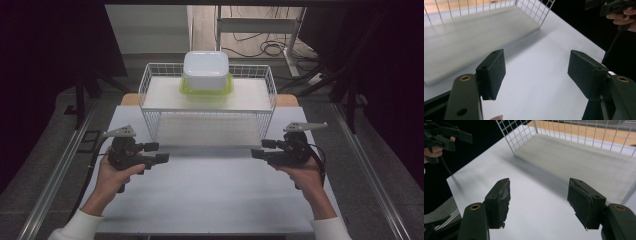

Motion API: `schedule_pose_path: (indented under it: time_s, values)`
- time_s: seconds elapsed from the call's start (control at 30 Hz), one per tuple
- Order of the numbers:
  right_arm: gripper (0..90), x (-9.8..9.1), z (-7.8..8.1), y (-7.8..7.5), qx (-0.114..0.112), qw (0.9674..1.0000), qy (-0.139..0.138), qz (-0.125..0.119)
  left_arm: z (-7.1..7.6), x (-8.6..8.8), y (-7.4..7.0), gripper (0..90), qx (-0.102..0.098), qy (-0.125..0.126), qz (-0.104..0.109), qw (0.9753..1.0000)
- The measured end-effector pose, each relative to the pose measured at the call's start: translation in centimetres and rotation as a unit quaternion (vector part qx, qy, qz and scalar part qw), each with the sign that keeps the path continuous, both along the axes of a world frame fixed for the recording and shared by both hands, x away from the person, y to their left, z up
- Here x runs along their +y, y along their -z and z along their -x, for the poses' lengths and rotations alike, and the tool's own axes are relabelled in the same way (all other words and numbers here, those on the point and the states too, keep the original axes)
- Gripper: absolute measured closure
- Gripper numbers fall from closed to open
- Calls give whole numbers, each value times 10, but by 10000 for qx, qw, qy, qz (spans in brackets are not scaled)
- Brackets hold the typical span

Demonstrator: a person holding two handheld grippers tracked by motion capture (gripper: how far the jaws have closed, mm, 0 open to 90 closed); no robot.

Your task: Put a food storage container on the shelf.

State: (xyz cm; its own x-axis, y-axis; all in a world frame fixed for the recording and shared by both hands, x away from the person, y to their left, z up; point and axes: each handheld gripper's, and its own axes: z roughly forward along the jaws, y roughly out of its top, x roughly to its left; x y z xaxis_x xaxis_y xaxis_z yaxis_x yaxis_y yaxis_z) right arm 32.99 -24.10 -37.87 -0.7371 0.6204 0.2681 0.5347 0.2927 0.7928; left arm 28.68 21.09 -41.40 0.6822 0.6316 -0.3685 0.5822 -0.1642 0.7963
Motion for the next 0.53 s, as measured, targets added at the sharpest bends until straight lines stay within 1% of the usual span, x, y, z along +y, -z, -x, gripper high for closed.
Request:
schedule_pose_path:
  time_s: [0.07,0.13,0.27,0.37,0.47,0.53]
  values:
    - [347,-2,4,7,35,10000,-2,29,1,-1,7,295,54,-3,-40,10000]
    - [347,-4,6,16,128,9999,-4,73,2,-1,12,292,94,-28,-110,9999]
    - [346,-8,7,27,248,9996,30,144,2,1,14,292,94,-123,-81,9998]
    - [347,-10,9,26,200,9997,108,87,3,3,11,292,66,-166,-2,9998]
    - [346,-11,11,25,117,9998,129,63,3,5,11,290,43,-196,-24,9998]
    - [345,-10,12,26,109,9998,124,70,4,6,11,288,39,-210,-36,9998]
